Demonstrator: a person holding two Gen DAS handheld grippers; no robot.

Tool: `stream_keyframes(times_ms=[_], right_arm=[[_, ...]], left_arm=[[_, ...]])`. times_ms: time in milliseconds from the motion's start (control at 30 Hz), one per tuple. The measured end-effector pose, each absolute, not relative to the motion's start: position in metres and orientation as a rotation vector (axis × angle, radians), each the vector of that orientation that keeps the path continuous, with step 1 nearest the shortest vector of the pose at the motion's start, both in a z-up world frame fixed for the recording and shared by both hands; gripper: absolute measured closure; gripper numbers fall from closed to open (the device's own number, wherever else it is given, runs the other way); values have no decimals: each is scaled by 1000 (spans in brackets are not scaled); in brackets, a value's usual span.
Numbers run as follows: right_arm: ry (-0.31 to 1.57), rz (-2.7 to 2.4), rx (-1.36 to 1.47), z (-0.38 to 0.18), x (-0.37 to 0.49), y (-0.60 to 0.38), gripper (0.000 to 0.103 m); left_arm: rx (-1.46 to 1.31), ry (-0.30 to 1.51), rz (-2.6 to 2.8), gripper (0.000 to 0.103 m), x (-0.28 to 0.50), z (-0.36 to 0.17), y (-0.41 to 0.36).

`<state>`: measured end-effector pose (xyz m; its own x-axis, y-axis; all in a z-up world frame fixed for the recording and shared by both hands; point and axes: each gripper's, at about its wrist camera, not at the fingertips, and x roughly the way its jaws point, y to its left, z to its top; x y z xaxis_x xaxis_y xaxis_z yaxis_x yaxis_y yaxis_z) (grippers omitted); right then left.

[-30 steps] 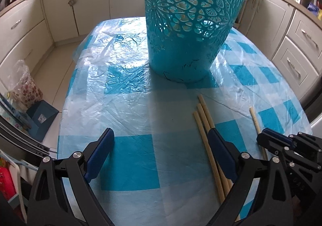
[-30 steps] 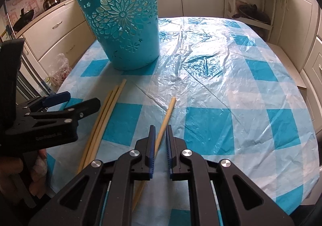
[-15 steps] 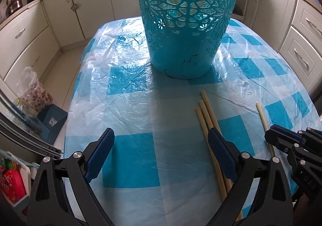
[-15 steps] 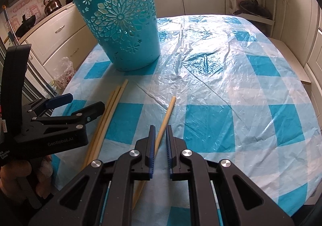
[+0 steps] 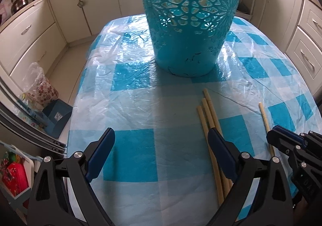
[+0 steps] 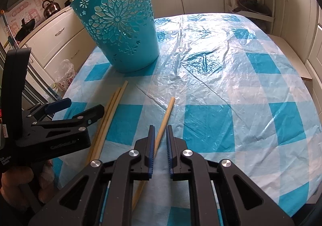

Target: Organize utensils

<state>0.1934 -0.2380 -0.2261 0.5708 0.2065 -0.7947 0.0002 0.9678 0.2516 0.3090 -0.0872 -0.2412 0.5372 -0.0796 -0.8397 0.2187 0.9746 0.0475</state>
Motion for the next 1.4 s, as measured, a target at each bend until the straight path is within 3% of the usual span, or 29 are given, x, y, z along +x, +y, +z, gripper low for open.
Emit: stream_keyframes(times_ms=[667,767,867,1100,1300,1400], right_arm=[[959,116,247,-226,193,-242,86],[958,114,244,-226,194,-241,86],[957,110,239,-226,195,-240,86],[955,112,197,-226,201,-233,86],[971,138,191,-226,220,-229,86],[976,153,239,-228,224,-234,86]], left_arm=[[118,1019,-178,17,307,-245,-89],[134,1013,-182,22,307,-245,-91],[151,1000,-215,35,308,-243,-96],[215,1004,-357,95,311,-239,-118],[168,1050,-445,98,321,-234,-112],[86,1010,-505,98,317,-198,-93]])
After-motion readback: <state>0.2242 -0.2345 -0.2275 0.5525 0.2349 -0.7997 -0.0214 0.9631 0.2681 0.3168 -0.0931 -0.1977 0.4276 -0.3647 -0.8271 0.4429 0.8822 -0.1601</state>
